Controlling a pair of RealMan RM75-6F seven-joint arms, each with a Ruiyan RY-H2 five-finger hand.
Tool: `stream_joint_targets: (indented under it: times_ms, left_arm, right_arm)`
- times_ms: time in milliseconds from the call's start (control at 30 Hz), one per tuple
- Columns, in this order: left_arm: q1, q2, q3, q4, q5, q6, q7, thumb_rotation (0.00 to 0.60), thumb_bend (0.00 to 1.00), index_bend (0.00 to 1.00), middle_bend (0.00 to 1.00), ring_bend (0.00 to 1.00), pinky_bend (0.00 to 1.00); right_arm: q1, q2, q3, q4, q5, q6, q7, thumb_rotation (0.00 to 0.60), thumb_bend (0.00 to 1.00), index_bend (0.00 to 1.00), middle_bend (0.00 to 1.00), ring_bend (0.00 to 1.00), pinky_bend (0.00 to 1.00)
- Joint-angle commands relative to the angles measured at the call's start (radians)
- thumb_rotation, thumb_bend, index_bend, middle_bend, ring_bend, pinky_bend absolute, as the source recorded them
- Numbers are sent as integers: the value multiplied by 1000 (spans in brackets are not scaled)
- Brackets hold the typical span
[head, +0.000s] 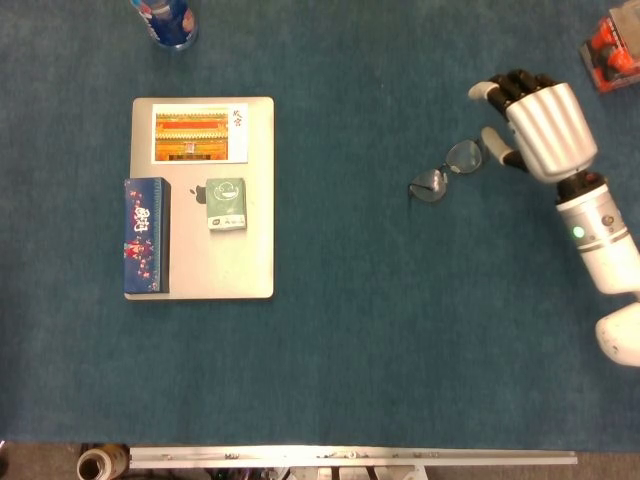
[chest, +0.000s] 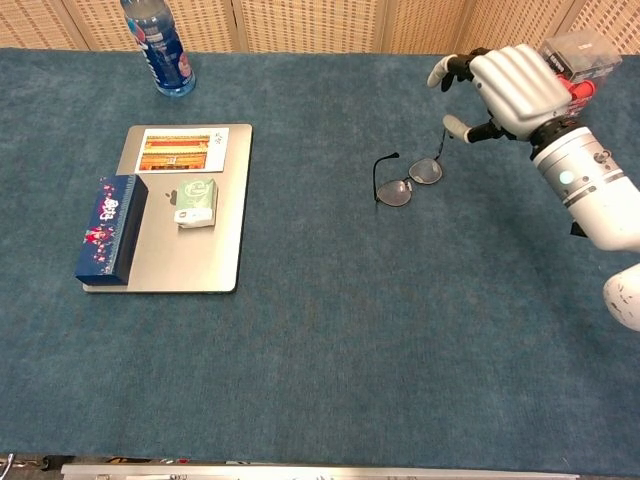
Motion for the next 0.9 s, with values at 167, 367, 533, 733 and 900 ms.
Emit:
stream_joint_targets:
  times_ms: [167,367,533,733,900]
  left_arm:
    - [2,1,0,2,0,1,-3,600,0,477,455,337,441]
    - [2,3,-1,0,0,1,-4,600,0,478,455,337,441]
    - [3,5,-1,1,1,3,-6,600,0,478,455,337,441]
    - [3,8,0,-2,2,3,-3,600,0,478,455,337,441]
    - [4,8,0,-3,3,3,-4,600,0,478,455,337,441]
  right_arm:
    - [8,-16,-5,4,-3,-13,11,600,296,365,423,347,516]
    - [13,-27,-12,12,-5,-26,18,600,296,366,424,347,516]
    - [17,-37,-17,20,-7,-39,21,600,296,365,423,347,516]
    - [21,-51,-23,32,-8,-52,27,600,296,365,423,347,516]
    - [22,-62,-29,42,-9,-64,32,600,296,365,424,347,516]
